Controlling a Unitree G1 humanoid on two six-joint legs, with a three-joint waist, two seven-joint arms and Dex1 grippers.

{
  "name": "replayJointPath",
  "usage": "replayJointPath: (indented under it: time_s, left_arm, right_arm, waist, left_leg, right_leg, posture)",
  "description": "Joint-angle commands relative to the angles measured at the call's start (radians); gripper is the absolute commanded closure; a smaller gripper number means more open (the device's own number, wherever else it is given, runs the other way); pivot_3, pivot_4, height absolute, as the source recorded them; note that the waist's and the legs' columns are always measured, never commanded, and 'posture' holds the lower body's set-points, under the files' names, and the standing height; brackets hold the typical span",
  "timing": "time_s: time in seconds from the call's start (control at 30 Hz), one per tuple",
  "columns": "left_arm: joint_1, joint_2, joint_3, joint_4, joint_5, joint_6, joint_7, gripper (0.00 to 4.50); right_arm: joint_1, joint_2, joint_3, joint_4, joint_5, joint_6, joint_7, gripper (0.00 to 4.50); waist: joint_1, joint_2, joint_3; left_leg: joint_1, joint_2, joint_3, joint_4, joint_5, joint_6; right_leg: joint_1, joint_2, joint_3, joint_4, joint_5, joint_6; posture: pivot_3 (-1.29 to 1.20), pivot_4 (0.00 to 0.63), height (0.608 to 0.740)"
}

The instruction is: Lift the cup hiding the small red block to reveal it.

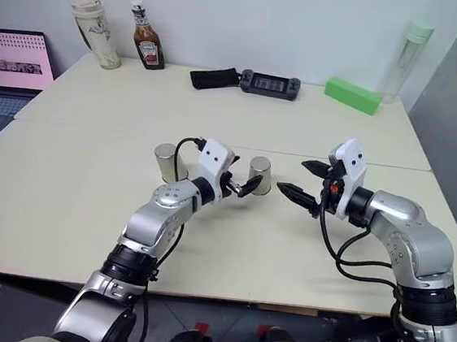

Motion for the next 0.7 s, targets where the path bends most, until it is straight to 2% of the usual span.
replayJointPath:
  time_s: [0.03, 0.67, 0.7]
  left_arm:
    - [-0.039, -0.009, 0.009, 0.031, 0.017, -0.04, -0.001, 0.0]
    - [-0.182, -0.096, 0.031, 0.357, 0.058, -0.196, 0.014, 0.0]
    - [-0.189, -0.102, 0.034, 0.371, 0.055, -0.207, 0.009, 0.3]
  right_arm:
    - [0.005, -0.009, -0.026, -0.044, 0.003, -0.008, -0.003, 0.03]
    - [0.018, -0.007, -0.028, -0.056, 0.007, -0.007, -0.015, 0.03]
    - [0.017, -0.007, -0.028, -0.056, 0.007, -0.007, -0.016, 0.0]
  waist:
    - [0.0, 0.0, 0.0]
    - [0.0, 0.0, 0.0]
    - [0.001, 0.0, 0.0]
  left_leg:
    - [0.0, 0.0, 0.0, 0.0, 0.0, 0.0]
    - [-0.001, 0.0, 0.0, 0.0, 0.0, 0.0]
    - [-0.001, 0.0, 0.0, 0.0, 0.0, 0.0]
  right_leg:
    - [0.0, 0.0, 0.0, 0.0, 0.0, 0.0]
    - [0.0, 0.0, -0.001, 0.0, 0.0, 0.001]
    - [0.0, 0.0, -0.001, 0.0, 0.0, 0.001]
  posture:
    - [0.0, 0.15, 0.74]
    - [0.0, 0.15, 0.74]
    - [0.0, 0.15, 0.74]
